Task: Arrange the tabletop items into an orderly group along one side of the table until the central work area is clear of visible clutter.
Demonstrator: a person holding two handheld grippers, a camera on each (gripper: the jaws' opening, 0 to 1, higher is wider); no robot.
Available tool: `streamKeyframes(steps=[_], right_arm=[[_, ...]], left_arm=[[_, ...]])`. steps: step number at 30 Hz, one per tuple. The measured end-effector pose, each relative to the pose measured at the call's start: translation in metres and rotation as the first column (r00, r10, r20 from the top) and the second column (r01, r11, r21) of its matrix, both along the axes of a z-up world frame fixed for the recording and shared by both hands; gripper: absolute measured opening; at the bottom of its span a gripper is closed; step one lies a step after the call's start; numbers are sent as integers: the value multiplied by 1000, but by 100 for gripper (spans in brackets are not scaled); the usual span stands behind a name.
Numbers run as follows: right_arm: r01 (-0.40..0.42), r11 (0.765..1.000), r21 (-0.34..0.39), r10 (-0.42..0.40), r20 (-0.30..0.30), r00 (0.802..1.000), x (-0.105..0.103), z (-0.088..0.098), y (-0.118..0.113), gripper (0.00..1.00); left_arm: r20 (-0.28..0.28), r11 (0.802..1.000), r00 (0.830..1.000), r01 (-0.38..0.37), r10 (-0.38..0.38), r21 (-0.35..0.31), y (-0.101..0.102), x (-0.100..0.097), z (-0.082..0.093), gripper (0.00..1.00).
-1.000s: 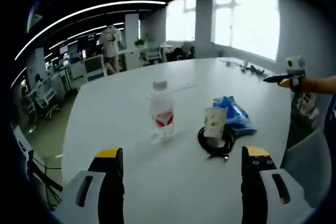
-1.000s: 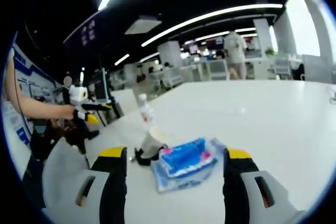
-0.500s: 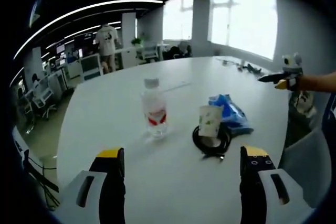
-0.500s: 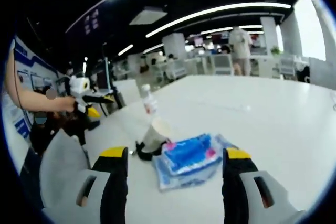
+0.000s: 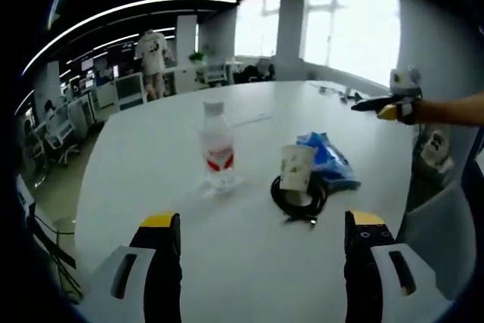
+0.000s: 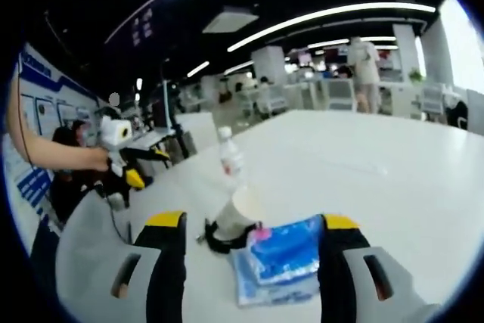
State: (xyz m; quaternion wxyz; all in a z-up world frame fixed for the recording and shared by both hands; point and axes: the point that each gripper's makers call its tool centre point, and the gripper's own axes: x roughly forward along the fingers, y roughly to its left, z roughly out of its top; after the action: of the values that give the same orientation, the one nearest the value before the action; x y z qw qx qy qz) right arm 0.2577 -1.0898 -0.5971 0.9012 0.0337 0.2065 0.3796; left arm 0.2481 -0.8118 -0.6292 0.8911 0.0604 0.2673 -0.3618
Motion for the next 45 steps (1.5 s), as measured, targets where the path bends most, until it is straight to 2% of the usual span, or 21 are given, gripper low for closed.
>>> streamKeyframes(steps=[6, 11, 19, 22, 25, 29, 31, 35, 38, 41, 45], right_arm=[[-41, 999, -9, 41, 4, 999, 10, -3, 16, 65], [-77, 997, -12, 77, -24, 997, 16, -11, 35, 63], [-165, 986, -36, 164, -39, 986, 30, -19, 74, 58], [-197, 979, -54, 194, -47, 980, 35, -24, 84, 57], [-218, 974, -67, 214, -58, 975, 43, -32, 88, 56], [-244, 967, -77, 237, -87, 968, 47, -41, 94, 54], [-247, 965, -83, 236, -121, 964, 47, -48, 96, 51], [-240, 968, -76, 223, -178, 958, 50, -59, 100, 41], [-238, 968, -84, 216, -208, 954, 51, -67, 104, 38], [-249, 966, -74, 224, -245, 943, 50, -73, 112, 31], [-264, 961, -77, 235, -264, 935, 51, -78, 120, 26]], left_arm=[[-3, 1000, 1000, -16, 16, -5, 6, -2, -2, 86], [-4, 999, 999, -31, 31, -14, 10, -7, -4, 85], [-20, 999, 999, -44, 44, -24, 15, -15, -11, 83], [-21, 997, 998, -59, 58, -51, 17, -15, -8, 82], [-15, 997, 998, -61, 61, -52, 19, -15, -8, 82], [-19, 996, 997, -69, 68, -54, 24, -15, -11, 81], [-23, 995, 997, -77, 76, -62, 25, -15, -12, 81], [-33, 994, 996, -89, 87, -69, 25, -16, -17, 81], [-43, 993, 995, -93, 90, -76, 24, -18, -21, 80], [-51, 992, 995, -94, 90, -79, 23, -20, -25, 80], [-65, 991, 993, -103, 98, -86, 23, -21, -30, 80]])
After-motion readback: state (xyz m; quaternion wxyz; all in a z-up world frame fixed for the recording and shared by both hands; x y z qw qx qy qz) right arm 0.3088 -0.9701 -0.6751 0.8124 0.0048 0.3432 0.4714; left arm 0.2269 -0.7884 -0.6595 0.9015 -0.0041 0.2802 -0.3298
